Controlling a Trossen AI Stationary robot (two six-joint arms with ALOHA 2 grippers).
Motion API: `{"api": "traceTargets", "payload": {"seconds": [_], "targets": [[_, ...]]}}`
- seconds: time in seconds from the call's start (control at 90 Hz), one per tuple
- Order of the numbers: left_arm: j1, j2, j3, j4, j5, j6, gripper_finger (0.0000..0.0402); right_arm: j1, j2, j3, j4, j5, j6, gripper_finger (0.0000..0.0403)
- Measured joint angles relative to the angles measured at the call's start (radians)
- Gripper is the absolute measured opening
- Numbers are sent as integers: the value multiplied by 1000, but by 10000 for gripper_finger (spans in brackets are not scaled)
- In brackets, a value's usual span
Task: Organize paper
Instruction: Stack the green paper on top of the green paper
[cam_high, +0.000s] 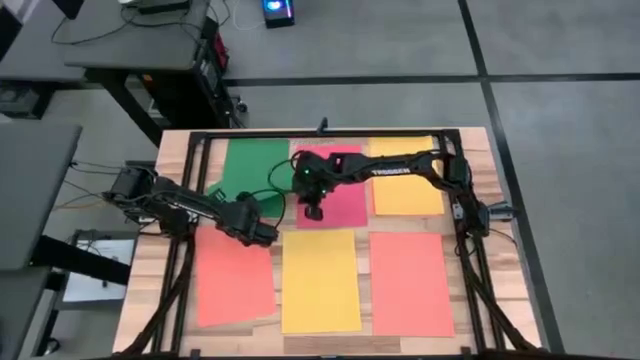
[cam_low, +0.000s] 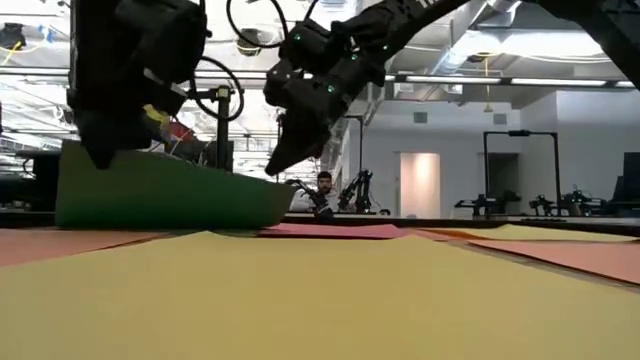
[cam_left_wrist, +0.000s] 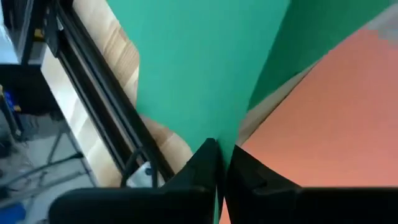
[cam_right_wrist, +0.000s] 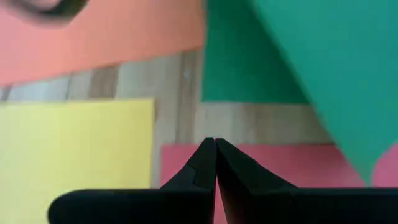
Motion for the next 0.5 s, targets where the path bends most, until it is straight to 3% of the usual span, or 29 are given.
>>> {"api": "traceTargets", "payload": {"seconds": [0.256,0.5], "targets": [[-8,6,96,15,0,-29,0,-93,17,-1,10,8,80,0],[-8,6,107,103,19,-48,0,-130,34,-1,67,3,96,0]]}}
